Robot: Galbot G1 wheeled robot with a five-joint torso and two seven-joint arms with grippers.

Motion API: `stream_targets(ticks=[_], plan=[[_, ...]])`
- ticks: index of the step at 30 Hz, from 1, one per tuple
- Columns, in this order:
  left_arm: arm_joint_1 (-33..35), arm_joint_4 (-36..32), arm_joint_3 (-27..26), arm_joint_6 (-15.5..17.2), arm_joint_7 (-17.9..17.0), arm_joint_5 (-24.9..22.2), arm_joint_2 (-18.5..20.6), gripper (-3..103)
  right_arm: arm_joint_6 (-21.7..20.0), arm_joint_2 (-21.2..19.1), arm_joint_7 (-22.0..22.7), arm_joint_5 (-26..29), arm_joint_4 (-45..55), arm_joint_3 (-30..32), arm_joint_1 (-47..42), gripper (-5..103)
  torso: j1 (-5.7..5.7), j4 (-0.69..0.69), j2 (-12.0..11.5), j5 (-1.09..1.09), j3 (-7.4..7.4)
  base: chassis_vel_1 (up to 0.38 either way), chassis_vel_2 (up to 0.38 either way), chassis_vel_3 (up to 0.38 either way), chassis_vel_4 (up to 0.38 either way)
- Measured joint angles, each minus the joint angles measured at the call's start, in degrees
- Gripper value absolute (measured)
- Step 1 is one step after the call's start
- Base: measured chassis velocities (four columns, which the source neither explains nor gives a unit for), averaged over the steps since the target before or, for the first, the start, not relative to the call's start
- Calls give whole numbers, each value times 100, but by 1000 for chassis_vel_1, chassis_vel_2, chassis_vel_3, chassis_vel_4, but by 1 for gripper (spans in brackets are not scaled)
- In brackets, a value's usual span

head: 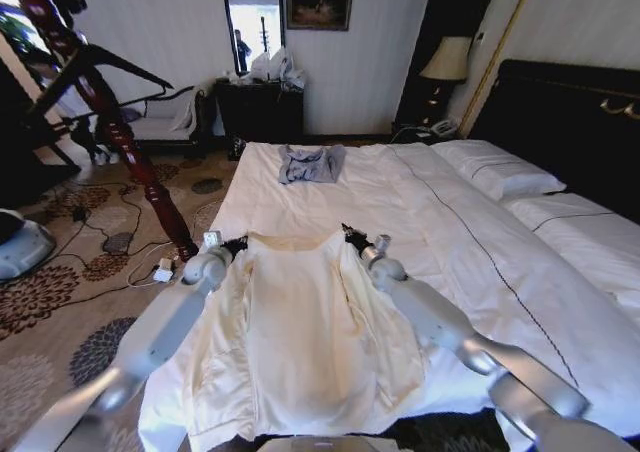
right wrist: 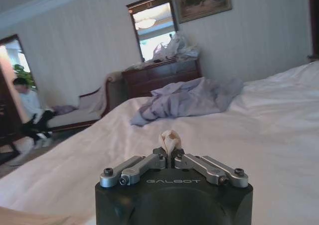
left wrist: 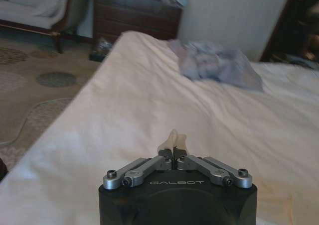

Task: Pick up the clothes from the bed and hang them on the clothes hanger.

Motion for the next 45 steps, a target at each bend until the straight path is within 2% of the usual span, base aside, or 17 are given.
stream_targets(ticks=[6, 14, 15, 16, 18, 21, 22, 26, 27, 29, 31, 32, 34, 38, 40, 44, 45], plan=[[-236, 548, 34, -34, -155, 113, -346, 0, 165, 378, 94, -311, -657, 95, 141, 2, 2, -6, 0, 0, 0, 0, 0, 0, 0], [77, 275, 32, 16, -460, 137, -500, -1, 335, 500, 139, -472, -715, 277, -63, 0, 1, -2, 0, -1, 0, 0, 0, 0, 0], [205, 49, -13, 126, -577, -7, -437, 10, 328, 403, 186, -435, -545, 307, -178, 6, 1, -4, 0, -1, 0, 0, 0, 0, 0], [299, -135, -48, 253, -684, -120, -361, 10, 293, 284, 233, -344, -377, 329, -271, 12, 1, -4, 0, 0, 0, 0, 0, 0, 0], [387, -307, -84, 386, -801, -242, -284, 16, 248, 150, 296, -233, -194, 356, -361, 12, 1, -3, 0, 1, 0, 0, 0, 0, 0], [1258, -1558, -695, 1009, -1221, -1065, 258, 32, -3, -807, 578, 750, 1329, 929, -1102, 33, 1, -9, 1, -1, -1, 0, 0, 0, 0], [1574, -1898, -941, 1105, -1220, -1195, 416, 37, -27, -1013, 605, 1062, 1743, 1170, -1354, 33, 0, -9, 2, -3, -2, 0, 0, 0, 0], [2312, -2568, -1413, 1157, -1223, -1272, 727, 47, -30, -1418, 643, 1687, 2618, 1667, -2035, 44, -2, 0, 3, 1, -3, 0, 0, 0, 0], [2738, -2886, -1689, 1155, -1229, -1174, 813, 53, -18, -1597, 673, 1870, 3141, 1986, -2527, 54, -2, 1, 3, -1, -3, 0, 0, 0, 0], [3141, -3180, -1963, 1141, -1236, -1026, 810, 58, -19, -1716, 767, 1938, 3651, 2372, -3059, 54, -2, -5, 3, 0, -3, 0, 0, 0, 0], [3597, -3509, -2266, 1136, -1234, -889, 730, 64, -58, -1763, 980, 1970, 4089, 2763, -3523, 65, -1, -8, 3, -2, -2, 0, 0, 0, 0], [4105, -3906, -2612, 1112, -1222, -761, 547, 75, -211, -1766, 1337, 2075, 4524, 3208, -4067, 71, -1, -5, 3, -1, -3, 0, 0, 0, 0], [4409, -4143, -2811, 1063, -1167, -662, 408, 75, -320, -1749, 1556, 2178, 4750, 3483, -4419, 77, -1, -2, 3, 0, -2, 0, 0, 0, 0], [5221, -4921, -3432, 652, -670, -35, -61, 91, -702, -1645, 1981, 2411, 5419, 4382, -5673, 92, -3, -6, 3, 1, -2, 0, 0, 0, 0], [5503, -5323, -3651, 472, -558, 119, -306, 98, -1012, -1573, 2275, 2533, 5730, 4831, -6265, 96, -2, -6, 3, -1, -2, 0, 0, 0, 0], [5716, -5578, -3712, 322, -480, 431, -492, 100, -1171, -1479, 2594, 2730, 6037, 5161, -6738, 100, 0, -5, 2, 0, -1, 0, 0, 0, 0], [5858, -5675, -3707, 244, -404, 759, -602, 100, -1212, -1408, 2751, 2802, 6213, 5294, -6967, 100, 0, -6, 2, -1, -1, 0, 0, 0, 0]])
